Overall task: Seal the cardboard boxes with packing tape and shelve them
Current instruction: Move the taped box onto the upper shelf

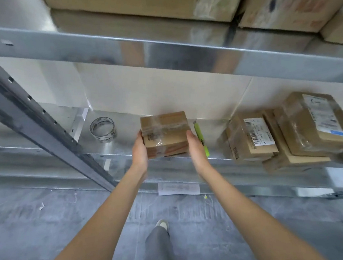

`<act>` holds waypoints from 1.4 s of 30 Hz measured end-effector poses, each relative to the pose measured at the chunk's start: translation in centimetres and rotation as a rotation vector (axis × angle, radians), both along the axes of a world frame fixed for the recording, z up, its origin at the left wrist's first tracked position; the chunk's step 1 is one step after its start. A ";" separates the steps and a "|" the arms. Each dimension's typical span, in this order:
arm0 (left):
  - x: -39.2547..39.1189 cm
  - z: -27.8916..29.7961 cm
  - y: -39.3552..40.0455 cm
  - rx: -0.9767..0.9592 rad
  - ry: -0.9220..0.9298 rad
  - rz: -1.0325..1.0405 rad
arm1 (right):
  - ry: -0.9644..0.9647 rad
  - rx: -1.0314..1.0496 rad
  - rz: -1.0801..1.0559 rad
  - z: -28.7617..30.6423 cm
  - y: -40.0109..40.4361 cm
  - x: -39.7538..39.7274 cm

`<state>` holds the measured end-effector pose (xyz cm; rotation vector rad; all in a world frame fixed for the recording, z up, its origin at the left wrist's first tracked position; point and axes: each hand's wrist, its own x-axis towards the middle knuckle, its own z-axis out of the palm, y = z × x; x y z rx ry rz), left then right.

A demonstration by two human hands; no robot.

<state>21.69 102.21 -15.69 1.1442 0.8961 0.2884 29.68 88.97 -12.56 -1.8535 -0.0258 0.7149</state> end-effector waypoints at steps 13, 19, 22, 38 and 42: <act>-6.2 8.7 -8.9 0.187 -0.009 0.132 | -0.222 0.209 0.053 5.8 -10.1 -6.5; -8.7 14.9 -13.4 0.223 -0.078 0.054 | -0.344 0.245 0.022 10.3 -13.4 -8.2; -9.0 18.4 -14.5 0.264 -0.131 0.026 | -0.396 0.293 0.003 13.6 -14.0 -8.6; -7.4 32.9 -13.0 0.497 -0.347 0.090 | -0.741 0.349 0.088 26.7 -15.0 -5.1; -5.7 36.5 -12.4 0.510 -0.406 0.015 | -0.810 0.363 0.065 30.8 -14.7 -2.8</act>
